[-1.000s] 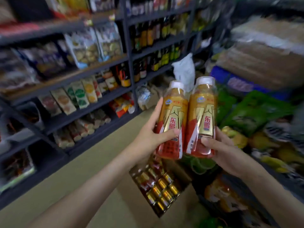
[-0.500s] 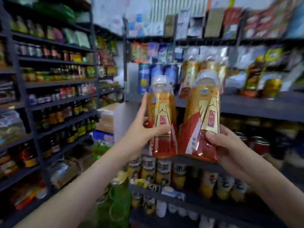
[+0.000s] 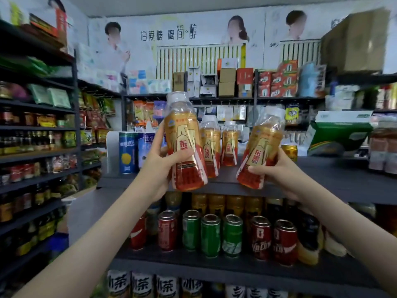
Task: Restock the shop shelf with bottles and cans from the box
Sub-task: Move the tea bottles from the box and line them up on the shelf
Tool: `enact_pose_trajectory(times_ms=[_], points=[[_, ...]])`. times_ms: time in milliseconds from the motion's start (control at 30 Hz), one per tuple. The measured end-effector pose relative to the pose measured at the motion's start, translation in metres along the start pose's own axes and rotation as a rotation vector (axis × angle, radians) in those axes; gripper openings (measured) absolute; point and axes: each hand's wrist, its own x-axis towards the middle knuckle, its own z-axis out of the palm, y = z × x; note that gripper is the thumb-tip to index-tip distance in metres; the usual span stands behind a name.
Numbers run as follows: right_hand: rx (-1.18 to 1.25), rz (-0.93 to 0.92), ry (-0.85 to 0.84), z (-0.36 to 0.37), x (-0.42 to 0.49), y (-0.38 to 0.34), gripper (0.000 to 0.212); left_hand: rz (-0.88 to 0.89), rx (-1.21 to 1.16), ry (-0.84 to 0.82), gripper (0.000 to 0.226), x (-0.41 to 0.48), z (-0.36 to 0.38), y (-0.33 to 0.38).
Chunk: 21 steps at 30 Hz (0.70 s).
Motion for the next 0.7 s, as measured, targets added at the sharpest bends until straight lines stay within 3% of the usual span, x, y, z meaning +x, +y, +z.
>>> enact_pose_trajectory(times_ms=[100, 200, 367, 500, 700], points=[[-0.082, 0.039, -0.023, 0.005, 0.048, 0.014, 0.064, 0.011, -0.002, 0.009, 0.1, 0.025, 0.0, -0.01], [-0.196, 0.072, -0.087, 0.007, 0.092, 0.024, 0.057, 0.041, 0.021, 0.003, 0.095, 0.047, 0.003, -0.02], [-0.313, 0.122, -0.157, 0.011, 0.14, 0.036, 0.056, 0.046, 0.013, -0.005, 0.097, 0.071, 0.007, -0.033], [-0.392, 0.07, -0.146, 0.012, 0.166, 0.045, 0.074, 0.086, 0.025, -0.001, 0.098, 0.075, 0.009, -0.039], [-0.525, 0.037, -0.135, 0.007, 0.185, 0.055, 0.068, 0.127, 0.079, 0.006, 0.107, 0.077, 0.027, -0.045]])
